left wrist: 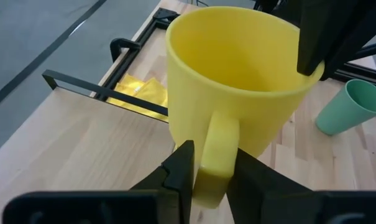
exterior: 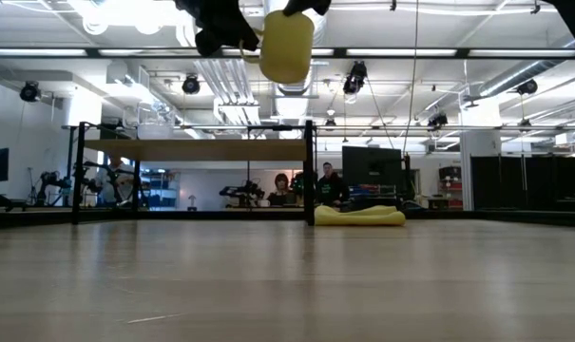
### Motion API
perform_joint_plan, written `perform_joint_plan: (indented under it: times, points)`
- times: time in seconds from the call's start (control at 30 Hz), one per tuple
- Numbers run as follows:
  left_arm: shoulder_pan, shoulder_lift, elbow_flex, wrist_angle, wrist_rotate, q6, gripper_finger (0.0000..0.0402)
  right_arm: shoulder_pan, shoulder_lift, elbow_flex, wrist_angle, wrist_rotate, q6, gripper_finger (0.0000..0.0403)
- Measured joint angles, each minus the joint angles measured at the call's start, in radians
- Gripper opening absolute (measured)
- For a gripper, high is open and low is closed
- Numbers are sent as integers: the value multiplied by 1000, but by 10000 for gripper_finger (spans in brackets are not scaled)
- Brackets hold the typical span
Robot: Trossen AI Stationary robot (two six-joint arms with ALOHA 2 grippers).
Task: Stack small to large cups/mugs on shelf
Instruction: Put the yellow mug on the shelf
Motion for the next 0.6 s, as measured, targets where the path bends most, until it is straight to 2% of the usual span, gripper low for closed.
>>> perform_joint_plan:
  times: [0.6]
  points:
    - [0, -10, 1, 1, -8, 1, 49, -1, 0, 0, -1, 4, 4, 8]
